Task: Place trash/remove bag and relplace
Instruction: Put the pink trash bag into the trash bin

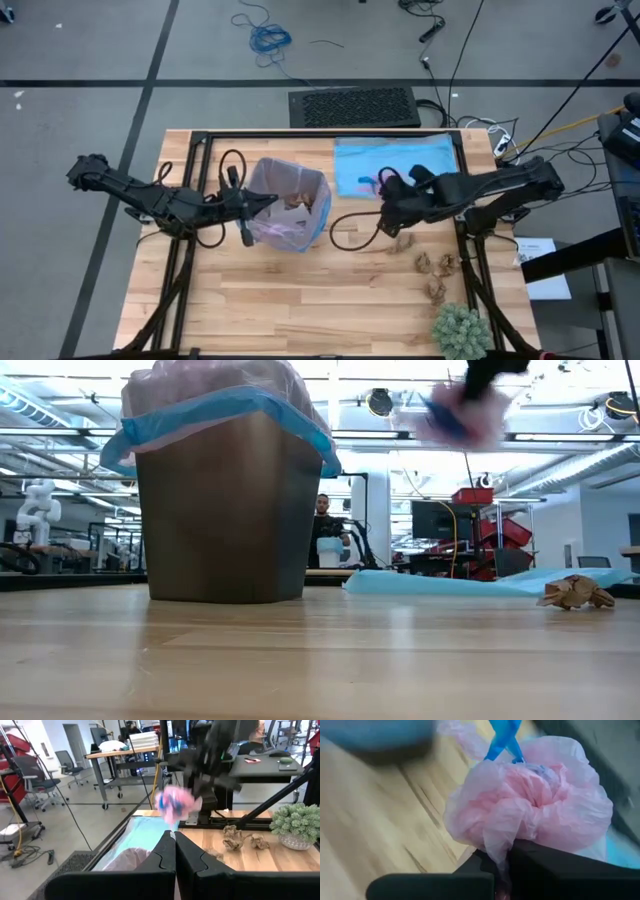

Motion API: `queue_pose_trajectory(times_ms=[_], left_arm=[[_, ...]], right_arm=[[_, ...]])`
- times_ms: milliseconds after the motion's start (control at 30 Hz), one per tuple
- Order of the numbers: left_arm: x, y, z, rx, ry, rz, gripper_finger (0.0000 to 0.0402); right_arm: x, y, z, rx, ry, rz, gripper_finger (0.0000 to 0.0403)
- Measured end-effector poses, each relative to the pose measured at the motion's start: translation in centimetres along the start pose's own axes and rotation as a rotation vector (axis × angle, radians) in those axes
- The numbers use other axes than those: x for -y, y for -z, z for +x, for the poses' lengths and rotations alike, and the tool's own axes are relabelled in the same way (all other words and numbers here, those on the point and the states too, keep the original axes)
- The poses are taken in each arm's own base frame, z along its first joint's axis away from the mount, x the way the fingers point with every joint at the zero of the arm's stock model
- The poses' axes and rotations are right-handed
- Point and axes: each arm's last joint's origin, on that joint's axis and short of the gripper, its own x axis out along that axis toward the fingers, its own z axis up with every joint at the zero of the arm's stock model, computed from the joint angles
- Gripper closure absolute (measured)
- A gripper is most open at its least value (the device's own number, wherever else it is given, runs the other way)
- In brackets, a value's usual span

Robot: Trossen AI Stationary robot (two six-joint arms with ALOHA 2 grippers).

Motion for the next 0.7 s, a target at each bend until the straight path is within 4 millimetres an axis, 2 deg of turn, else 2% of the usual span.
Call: queue_pose_trajectory(times_ms=[167, 333, 433, 500, 700], left_arm=[[-0.5, -0.7, -0.5, 0.054, -0.007, -0.003, 0.0402], [-1.2, -1.4, -1.4, 0.092, -0.013, -0.030, 0.0402], [-1.5, -1.6, -1.8, 0.109, -0.016, -0.027, 0.0402], [-1.8, -1.8, -2.1, 0.122, -0.019, -0.032, 0.0402], [-2.5, -2.2, -2.9, 0.148, -0.034, -0.049, 0.0402]], right_arm=[[-0.9, -3.7, -2.5, 0.275, -0.123, -0.069, 0.0403], [-2.4, -7.3, -2.7, 0.502, -0.234, -0.137, 0.0403], [-3.3, -9.2, -1.4, 0.583, -0.346, -0.184, 0.0403], [-3.7, -10.3, 0.2, 0.601, -0.394, -0.202, 0.0403], [-4.4, -12.6, 6.5, 0.554, -0.451, -0.212, 0.0403]])
